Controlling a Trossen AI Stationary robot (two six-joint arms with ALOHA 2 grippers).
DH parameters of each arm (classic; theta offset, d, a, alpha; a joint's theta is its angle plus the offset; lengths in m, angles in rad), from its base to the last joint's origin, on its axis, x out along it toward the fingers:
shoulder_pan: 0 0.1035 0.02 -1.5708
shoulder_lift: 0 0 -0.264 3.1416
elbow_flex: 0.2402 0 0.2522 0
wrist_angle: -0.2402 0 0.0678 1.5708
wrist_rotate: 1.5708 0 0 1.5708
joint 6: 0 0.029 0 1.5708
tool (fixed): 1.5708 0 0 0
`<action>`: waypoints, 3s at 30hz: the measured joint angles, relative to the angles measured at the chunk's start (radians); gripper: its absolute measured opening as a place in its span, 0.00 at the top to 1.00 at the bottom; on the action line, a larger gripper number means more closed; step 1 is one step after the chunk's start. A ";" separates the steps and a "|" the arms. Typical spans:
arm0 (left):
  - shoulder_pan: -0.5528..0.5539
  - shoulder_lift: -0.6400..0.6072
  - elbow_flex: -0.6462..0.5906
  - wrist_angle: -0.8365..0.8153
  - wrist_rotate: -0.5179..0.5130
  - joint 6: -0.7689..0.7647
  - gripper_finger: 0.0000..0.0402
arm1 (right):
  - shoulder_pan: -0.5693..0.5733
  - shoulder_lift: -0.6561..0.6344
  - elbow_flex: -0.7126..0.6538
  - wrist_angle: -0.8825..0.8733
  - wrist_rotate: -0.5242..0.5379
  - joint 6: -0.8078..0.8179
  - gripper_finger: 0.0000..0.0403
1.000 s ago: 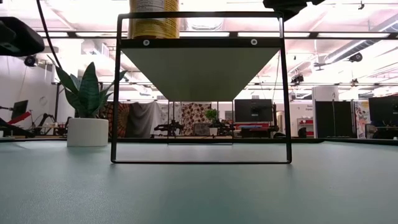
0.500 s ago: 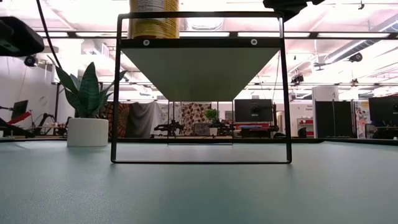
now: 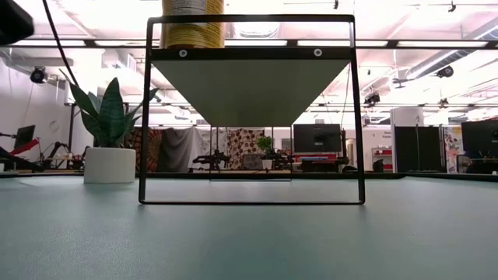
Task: Pick and place medicine bottles onto shelf by color
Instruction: Put the yellow pill bottle on the shelf
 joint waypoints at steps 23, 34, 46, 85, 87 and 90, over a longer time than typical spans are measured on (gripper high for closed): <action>-0.166 0.019 -0.142 0.210 -0.184 0.045 0.89 | 0.221 0.708 0.864 -0.484 0.272 0.203 0.98; -0.168 0.019 -0.324 0.362 -0.235 0.021 0.59 | 0.220 0.935 1.097 -0.532 0.270 0.227 0.98; -0.165 0.023 -0.470 0.785 -0.302 0.172 0.46 | 0.220 0.980 1.181 -0.590 0.287 0.214 0.98; -0.163 0.159 -0.365 0.882 -0.448 0.430 0.81 | 0.180 0.980 1.037 -0.278 0.384 0.236 0.93; -0.163 0.159 -0.343 0.883 -0.448 0.481 0.81 | 0.174 0.980 1.013 -0.225 0.384 0.235 0.88; -0.163 0.159 -0.314 0.883 -0.449 0.538 0.81 | 0.167 0.987 0.986 -0.132 0.384 0.215 0.78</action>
